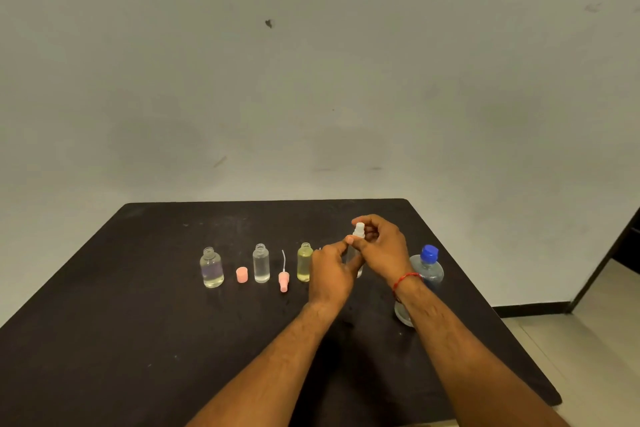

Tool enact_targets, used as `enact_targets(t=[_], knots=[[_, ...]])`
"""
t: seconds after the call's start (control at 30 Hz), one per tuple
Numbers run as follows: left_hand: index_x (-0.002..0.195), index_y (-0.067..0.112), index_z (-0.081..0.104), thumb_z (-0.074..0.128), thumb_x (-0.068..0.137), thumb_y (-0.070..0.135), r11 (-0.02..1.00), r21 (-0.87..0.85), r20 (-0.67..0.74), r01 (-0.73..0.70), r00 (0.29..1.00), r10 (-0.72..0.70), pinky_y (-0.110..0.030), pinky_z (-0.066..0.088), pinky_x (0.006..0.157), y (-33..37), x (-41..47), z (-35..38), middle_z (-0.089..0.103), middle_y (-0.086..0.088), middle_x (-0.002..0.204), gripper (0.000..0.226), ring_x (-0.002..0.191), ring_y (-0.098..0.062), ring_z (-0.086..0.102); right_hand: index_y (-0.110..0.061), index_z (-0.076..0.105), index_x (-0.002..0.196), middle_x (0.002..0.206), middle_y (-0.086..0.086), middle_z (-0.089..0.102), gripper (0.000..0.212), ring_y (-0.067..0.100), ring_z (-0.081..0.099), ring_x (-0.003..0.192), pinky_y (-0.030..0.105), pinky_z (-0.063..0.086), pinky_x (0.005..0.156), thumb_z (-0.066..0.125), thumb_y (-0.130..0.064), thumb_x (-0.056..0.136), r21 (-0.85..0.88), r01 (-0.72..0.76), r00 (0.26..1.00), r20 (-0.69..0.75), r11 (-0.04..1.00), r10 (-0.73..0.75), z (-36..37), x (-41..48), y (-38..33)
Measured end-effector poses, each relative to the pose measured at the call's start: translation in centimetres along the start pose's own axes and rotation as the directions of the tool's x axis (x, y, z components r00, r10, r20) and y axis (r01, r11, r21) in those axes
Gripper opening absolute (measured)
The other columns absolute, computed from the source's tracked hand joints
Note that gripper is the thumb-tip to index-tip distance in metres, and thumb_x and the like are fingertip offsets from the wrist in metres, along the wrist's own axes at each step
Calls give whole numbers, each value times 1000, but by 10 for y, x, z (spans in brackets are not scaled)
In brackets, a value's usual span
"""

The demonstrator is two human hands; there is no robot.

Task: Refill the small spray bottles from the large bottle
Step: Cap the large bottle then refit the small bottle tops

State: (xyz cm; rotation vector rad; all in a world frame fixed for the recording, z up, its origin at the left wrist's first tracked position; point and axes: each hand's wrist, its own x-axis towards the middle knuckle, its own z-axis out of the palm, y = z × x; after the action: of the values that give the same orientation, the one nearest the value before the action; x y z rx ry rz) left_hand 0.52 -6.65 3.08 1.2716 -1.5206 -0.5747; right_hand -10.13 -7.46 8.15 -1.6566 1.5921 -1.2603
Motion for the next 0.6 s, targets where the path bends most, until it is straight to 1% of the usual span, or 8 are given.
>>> enact_targets(t=[0.1, 0.17, 0.23, 0.27, 0.37, 0.47, 0.53, 0.6], knots=[[100, 18, 76, 73, 89, 26, 999, -35, 24, -36, 999, 37, -26, 59, 67, 4, 3, -8, 72, 7, 77, 14, 72, -8, 69, -20, 71, 111, 103, -6, 71, 32, 4, 66, 96, 23, 54, 89, 70, -3, 85, 45, 39, 995, 95, 998, -43, -7, 3, 3], [102, 19, 77, 74, 89, 25, 998, -27, 29, -50, 998, 50, -23, 59, 69, 7, 3, -9, 73, 8, 80, 15, 75, -6, 70, -18, 72, 108, 100, -4, 73, 29, 5, 67, 94, 25, 55, 89, 72, -3, 84, 29, 43, 998, 53, 999, -45, -6, 3, 4], [101, 19, 77, 75, 88, 23, 999, -9, 15, -41, 999, 41, -20, 57, 67, 7, 1, -7, 71, 11, 76, 14, 72, -5, 68, -17, 72, 105, 95, -4, 72, 27, 6, 67, 90, 22, 56, 84, 75, -6, 81, 3, 37, 999, -17, 999, -37, -1, 2, 4], [99, 19, 77, 76, 88, 22, 999, 1, 5, -36, 999, 36, -22, 57, 65, 6, 1, -5, 70, 10, 74, 12, 70, -6, 68, -17, 71, 102, 93, -5, 71, 25, 4, 66, 87, 18, 54, 80, 77, -8, 80, -6, 34, 998, -47, 999, -35, 2, 1, 4], [94, 18, 76, 75, 88, 22, 1000, -7, -11, -10, 1000, 9, -37, 58, 63, 1, 0, 0, 69, 3, 71, 7, 68, -15, 67, -21, 69, 95, 85, -11, 66, 22, -2, 62, 78, 7, 46, 66, 79, -11, 78, -35, 25, 993, -112, 999, -28, 10, -2, 5], [95, 19, 75, 75, 88, 22, 999, -35, -10, 25, 1000, -25, -39, 57, 64, -2, 2, 3, 68, 3, 71, 8, 70, -16, 67, -19, 71, 99, 85, -10, 66, 24, -2, 62, 77, 5, 45, 67, 79, -11, 78, -43, 13, 990, -142, 999, -19, 13, -1, 8], [110, 20, 74, 76, 87, 22, 998, -37, 35, 48, 998, -47, -34, 59, 74, -5, 5, 4, 73, 4, 85, 23, 82, -12, 69, -17, 72, 102, 89, -6, 70, 25, 2, 64, 79, 7, 46, 70, 79, -10, 79, -46, -11, 988, -157, 999, 3, 13, 3, 11], [135, 16, 62, 78, 85, 23, 993, -38, 69, 110, 992, -107, -28, 54, 97, -11, 8, 5, 71, -1, 120, 53, 113, -12, 66, -15, 73, 103, 92, -3, 72, 25, 4, 64, 80, 10, 47, 71, 78, -11, 79, -55, -42, 985, -167, 998, 32, 13, 8, 14]])
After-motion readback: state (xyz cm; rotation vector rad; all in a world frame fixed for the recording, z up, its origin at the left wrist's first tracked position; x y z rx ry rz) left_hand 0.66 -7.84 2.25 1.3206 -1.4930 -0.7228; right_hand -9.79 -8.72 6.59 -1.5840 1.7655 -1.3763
